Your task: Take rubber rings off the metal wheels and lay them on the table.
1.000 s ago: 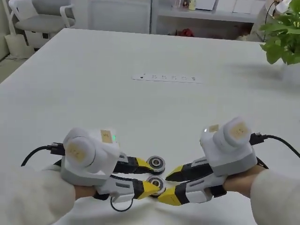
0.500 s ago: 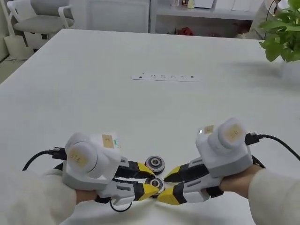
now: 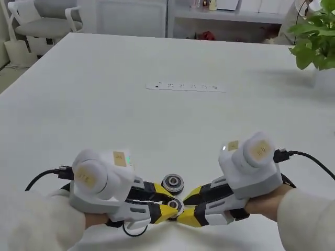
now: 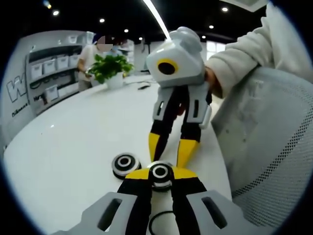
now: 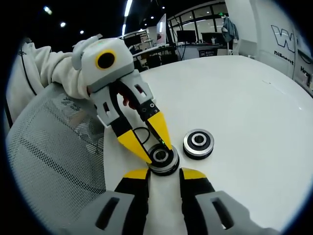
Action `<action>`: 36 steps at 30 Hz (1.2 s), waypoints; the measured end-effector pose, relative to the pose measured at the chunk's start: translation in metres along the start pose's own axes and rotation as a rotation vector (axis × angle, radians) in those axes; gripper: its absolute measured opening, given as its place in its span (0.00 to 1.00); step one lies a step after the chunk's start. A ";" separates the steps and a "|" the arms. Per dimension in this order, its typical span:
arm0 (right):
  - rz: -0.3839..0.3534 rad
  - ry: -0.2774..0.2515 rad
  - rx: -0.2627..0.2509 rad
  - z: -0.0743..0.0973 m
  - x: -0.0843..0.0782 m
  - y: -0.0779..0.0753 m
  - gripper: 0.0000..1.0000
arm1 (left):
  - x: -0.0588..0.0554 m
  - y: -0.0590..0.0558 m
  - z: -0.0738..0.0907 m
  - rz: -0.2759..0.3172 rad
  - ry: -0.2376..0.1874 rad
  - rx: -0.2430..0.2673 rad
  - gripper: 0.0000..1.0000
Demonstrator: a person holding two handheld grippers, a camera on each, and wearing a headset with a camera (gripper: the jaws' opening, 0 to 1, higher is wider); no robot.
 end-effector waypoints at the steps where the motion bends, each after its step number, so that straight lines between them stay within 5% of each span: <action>1: 0.001 0.000 0.000 0.000 0.000 0.000 0.21 | 0.000 0.000 0.000 0.001 -0.001 0.000 0.15; 17: 0.043 0.003 0.010 0.001 -0.002 0.001 0.14 | 0.000 0.000 0.001 -0.005 -0.007 0.004 0.14; 20: 0.072 0.018 0.015 0.001 -0.006 0.001 0.06 | 0.000 0.001 0.001 -0.007 -0.009 0.007 0.14; 36: -0.052 0.020 -0.006 0.001 -0.005 -0.005 0.00 | -0.001 0.000 0.002 -0.004 -0.013 0.007 0.14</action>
Point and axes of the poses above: the centre of the closed fingertips' face, and the gripper's own axes: z roughly backward along the fingers, y roughly to its left, x roughly out of its top, the point moved 1 cm from there along z, roughly backward along the fingers, and after that the axes turned 9 degrees about -x, right-handed, at the moved point
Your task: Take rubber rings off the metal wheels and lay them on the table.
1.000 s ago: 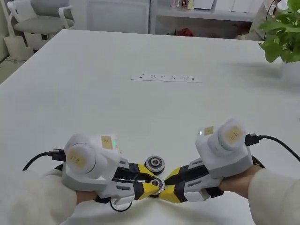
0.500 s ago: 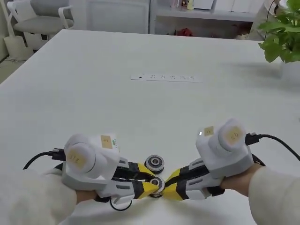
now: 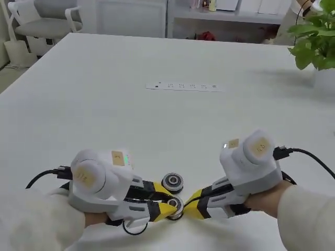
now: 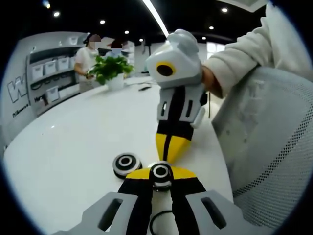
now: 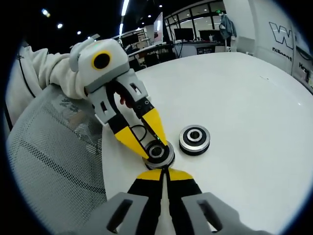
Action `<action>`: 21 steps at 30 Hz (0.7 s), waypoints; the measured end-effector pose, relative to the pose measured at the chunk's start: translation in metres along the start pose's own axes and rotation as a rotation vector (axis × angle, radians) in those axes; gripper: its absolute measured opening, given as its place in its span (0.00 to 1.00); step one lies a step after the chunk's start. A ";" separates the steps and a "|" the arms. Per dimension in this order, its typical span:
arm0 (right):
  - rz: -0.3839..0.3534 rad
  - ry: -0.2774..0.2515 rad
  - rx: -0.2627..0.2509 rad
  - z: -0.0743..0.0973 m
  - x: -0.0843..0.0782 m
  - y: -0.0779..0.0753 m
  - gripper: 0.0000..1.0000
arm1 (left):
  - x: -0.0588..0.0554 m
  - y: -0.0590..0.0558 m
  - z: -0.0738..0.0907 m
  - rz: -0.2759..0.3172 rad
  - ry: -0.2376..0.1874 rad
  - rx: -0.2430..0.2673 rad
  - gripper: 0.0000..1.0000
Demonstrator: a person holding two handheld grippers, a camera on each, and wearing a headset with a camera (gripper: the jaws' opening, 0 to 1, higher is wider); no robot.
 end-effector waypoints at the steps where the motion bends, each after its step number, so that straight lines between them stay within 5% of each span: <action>1: -0.012 0.001 0.000 0.000 0.000 0.000 0.00 | 0.000 0.000 0.000 0.000 -0.001 0.000 0.14; 16: -0.204 0.027 0.017 0.004 0.002 -0.005 0.00 | 0.000 0.001 0.000 -0.009 0.000 -0.001 0.14; 21: -0.317 0.014 0.034 0.008 0.005 -0.008 0.00 | 0.000 0.001 0.000 -0.011 0.000 -0.002 0.14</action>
Point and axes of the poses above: the centre of the closed fingertips' face, and the gripper's own axes: z roughly backward along the fingers, y roughly to its left, x roughly out of its top, the point moved 1 cm from there along z, roughly backward along the fingers, and after that the axes turned 9 degrees about -x, right-handed, at the moved point
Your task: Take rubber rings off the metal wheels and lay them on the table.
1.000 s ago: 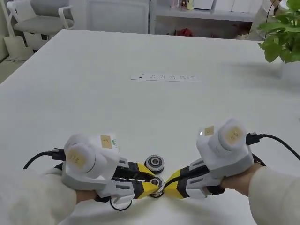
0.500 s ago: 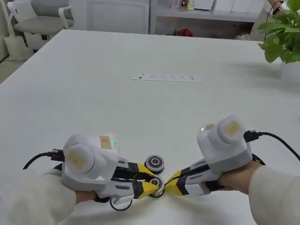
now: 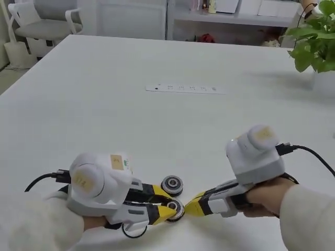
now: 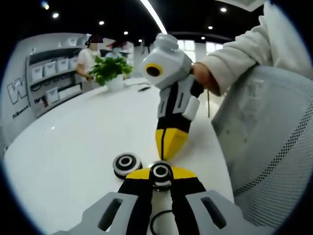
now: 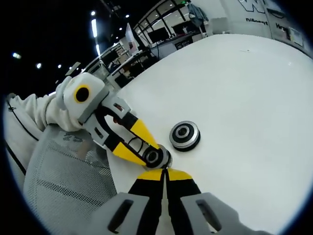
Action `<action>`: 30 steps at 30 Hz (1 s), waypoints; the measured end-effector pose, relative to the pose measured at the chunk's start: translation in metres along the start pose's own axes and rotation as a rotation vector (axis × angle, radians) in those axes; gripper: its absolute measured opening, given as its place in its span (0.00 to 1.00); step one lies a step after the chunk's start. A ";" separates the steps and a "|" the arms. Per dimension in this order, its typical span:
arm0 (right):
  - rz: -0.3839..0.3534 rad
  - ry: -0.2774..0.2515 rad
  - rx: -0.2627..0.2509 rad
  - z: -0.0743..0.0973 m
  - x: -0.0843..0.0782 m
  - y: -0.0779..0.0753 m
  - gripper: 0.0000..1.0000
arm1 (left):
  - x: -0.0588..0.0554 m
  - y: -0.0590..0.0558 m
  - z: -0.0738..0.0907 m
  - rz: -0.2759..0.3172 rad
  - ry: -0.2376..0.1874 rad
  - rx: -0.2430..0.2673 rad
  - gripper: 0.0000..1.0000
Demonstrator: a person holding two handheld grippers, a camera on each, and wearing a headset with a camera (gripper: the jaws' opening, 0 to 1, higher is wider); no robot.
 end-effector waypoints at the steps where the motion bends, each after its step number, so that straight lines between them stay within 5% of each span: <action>1: -0.012 0.000 0.002 0.000 0.000 0.000 0.00 | 0.000 0.000 0.000 0.000 0.000 0.000 0.14; 19: -0.133 -0.019 0.036 0.003 0.004 0.003 0.00 | 0.000 0.000 0.000 -0.010 -0.001 0.001 0.14; 30: -0.137 -0.029 0.041 0.003 0.006 0.007 0.00 | 0.000 0.001 -0.001 -0.011 0.000 0.005 0.13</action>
Point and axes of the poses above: the centre of the closed fingertips' face, and the gripper's own axes: z roughly backward along the fingers, y roughly to its left, x roughly out of its top, the point moved 1 cm from there along z, roughly backward along the fingers, and after that the axes turned 9 degrees about -x, right-handed, at the moved point
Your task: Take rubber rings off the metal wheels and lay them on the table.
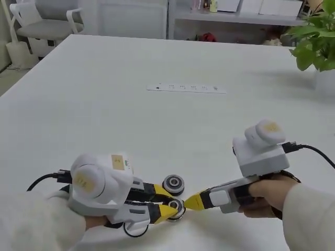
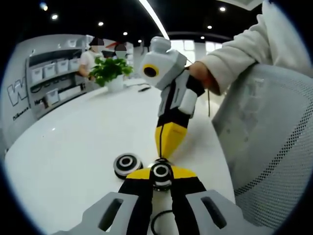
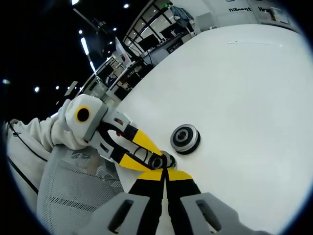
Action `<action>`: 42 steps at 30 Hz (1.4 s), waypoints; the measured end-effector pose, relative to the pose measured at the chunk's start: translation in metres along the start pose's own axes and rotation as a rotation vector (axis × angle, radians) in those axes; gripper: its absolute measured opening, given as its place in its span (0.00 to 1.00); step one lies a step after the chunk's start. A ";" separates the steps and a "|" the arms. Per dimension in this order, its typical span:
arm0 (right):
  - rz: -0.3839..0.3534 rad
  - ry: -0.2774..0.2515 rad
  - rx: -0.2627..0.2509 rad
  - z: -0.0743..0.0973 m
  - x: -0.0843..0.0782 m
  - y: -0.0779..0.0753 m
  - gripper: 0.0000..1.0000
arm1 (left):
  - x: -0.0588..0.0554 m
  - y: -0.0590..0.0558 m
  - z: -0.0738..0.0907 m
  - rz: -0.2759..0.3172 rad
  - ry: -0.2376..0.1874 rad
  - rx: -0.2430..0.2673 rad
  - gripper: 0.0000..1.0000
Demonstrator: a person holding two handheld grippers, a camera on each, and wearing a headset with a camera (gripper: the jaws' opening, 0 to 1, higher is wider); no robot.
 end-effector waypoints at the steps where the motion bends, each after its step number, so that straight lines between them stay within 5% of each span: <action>1: 0.000 0.000 0.000 0.000 0.000 0.000 0.00 | 0.000 0.000 0.000 0.000 0.000 0.000 0.13; 42: 0.030 -0.016 0.031 0.001 0.006 0.009 0.00 | 0.000 0.000 0.000 0.004 -0.002 0.001 0.13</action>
Point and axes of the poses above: the centre of the closed fingertips' face, and the gripper's own axes: z roughly backward along the fingers, y roughly to its left, x roughly out of its top, the point moved 1 cm from there along z, roughly backward along the fingers, and after that the axes turned 9 degrees about -x, right-handed, at the moved point
